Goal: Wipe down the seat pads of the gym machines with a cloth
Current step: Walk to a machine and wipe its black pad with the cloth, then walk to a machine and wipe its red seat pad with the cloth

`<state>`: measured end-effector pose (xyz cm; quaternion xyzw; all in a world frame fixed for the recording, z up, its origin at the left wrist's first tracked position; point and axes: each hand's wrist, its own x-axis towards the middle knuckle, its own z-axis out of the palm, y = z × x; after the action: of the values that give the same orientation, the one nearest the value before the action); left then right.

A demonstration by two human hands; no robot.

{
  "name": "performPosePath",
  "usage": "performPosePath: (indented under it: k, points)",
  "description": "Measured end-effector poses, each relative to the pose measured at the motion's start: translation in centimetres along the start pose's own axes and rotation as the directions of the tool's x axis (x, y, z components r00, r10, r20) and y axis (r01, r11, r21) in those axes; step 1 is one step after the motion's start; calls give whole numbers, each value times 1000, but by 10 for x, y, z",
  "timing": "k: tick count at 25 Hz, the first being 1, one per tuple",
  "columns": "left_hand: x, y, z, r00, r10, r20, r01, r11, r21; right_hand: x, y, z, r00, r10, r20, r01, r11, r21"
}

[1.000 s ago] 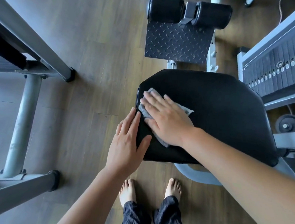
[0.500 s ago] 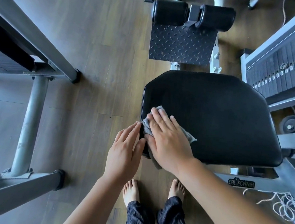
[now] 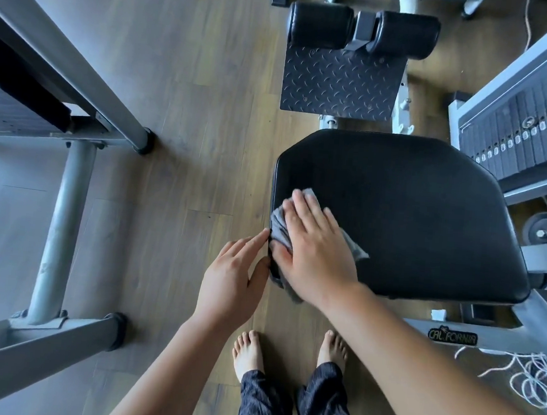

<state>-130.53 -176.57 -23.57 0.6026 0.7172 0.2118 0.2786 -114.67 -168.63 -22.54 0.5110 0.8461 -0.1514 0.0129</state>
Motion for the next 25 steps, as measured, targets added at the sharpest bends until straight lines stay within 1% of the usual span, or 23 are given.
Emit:
performPosePath:
  k: [3, 5, 7, 9, 11, 13, 15, 18, 20, 22, 25]
  points:
    - [-2, 1, -5, 999, 9, 35, -11, 999, 37, 69, 7, -5, 999, 34, 9, -35, 998, 54]
    - [-4, 4, -12, 997, -3, 74, -2, 998, 68, 90, 10, -4, 999, 50, -5, -49, 996, 81]
    - [-5, 10, -24, 992, -8, 122, -5, 994, 106, 89, 10, -11, 998, 41, -42, -35, 991, 131]
    - [-5, 17, -40, 986, -22, 165, -5, 986, 165, 82, 9, -30, 998, 31, -45, -23, 986, 164]
    - [-1, 28, -59, 975, -28, 221, -27, 970, 244, 71, 10, -61, 998, 49, -42, -43, 990, 134]
    - [1, 43, -78, 953, -14, 304, -89, 941, 325, 52, 10, -93, 997, 77, -32, -73, 992, 107]
    - [4, 64, -95, 929, 5, 371, -156, 913, 378, 24, 10, -129, 993, 112, -29, -108, 987, 115]
    - [6, 110, -117, 904, 68, 422, -252, 883, 397, -27, 15, -179, 973, 217, -82, -196, 958, 211]
    - [4, 152, -123, 867, 148, 475, -359, 848, 390, -72, 23, -206, 947, 289, -137, -243, 929, 279]
    - [2, 192, -119, 815, 244, 526, -484, 785, 386, -115, 35, -224, 917, 353, -184, -283, 902, 325]
    - [-5, 257, -102, 691, 380, 615, -679, 634, 370, -184, 66, -246, 838, 489, -242, -393, 848, 356]
